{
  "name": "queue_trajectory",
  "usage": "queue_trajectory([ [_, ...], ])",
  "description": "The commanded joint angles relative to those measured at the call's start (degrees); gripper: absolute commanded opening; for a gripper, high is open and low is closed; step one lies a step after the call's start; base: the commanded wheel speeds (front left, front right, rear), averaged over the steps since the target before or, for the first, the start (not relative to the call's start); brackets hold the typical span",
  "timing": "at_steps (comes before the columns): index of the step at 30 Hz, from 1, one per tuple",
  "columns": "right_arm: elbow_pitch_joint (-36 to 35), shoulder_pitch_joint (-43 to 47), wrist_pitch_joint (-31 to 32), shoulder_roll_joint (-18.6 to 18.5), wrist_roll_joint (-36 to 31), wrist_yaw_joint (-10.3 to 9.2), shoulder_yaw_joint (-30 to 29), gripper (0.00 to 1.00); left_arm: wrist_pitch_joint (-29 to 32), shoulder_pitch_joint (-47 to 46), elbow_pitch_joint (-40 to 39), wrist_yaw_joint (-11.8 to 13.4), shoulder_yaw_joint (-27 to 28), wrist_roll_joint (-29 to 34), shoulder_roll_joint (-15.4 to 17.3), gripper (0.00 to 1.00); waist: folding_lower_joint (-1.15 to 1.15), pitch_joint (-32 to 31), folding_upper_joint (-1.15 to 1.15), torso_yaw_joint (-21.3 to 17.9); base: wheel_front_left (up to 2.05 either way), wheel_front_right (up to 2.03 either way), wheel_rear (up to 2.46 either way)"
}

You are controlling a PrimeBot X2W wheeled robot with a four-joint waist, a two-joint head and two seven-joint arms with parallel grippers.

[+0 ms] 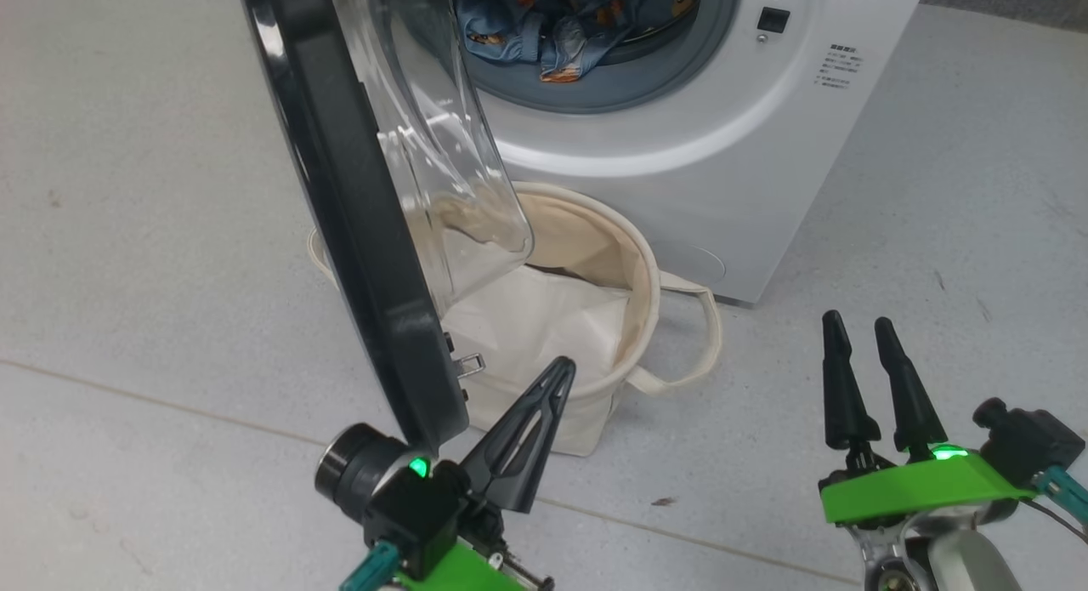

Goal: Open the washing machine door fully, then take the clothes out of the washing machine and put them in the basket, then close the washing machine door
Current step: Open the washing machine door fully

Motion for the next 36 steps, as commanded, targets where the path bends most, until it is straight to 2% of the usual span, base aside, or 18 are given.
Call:
queue_trajectory([
  [1,-1.5,-1.7,-0.7,0.1,0.6,0.05,1.0,1.0,0.2,-2.4,-0.6,0.7,1.9,0.9,0.5,0.0,0.0,0.2,0.0,0.1,0.0,0.0,0.0],
  [13,-1.2,-1.6,-0.7,0.1,1.0,0.05,0.7,1.0,-1.2,-4.6,6.9,3.2,4.1,0.6,0.8,0.0,0.0,0.6,0.0,1.4,0.0,0.0,0.0],
  [17,-1.7,-1.7,-0.7,0.1,-0.8,0.05,1.0,1.0,-2.2,-5.3,7.6,4.2,5.2,-0.1,0.7,0.0,0.0,0.8,0.0,2.0,0.0,0.0,0.0],
  [24,-1.8,-1.7,-0.7,0.1,-0.4,0.05,1.1,1.0,-2.8,-5.9,9.0,5.8,6.4,-0.4,0.7,0.0,0.0,0.9,0.0,3.0,0.0,0.0,0.0],
  [36,-1.5,-1.6,-0.7,0.1,-0.5,0.05,0.8,1.0,-3.1,-5.0,9.5,7.2,6.4,-1.2,0.7,0.0,0.0,0.4,0.0,5.7,0.0,0.0,0.0],
])
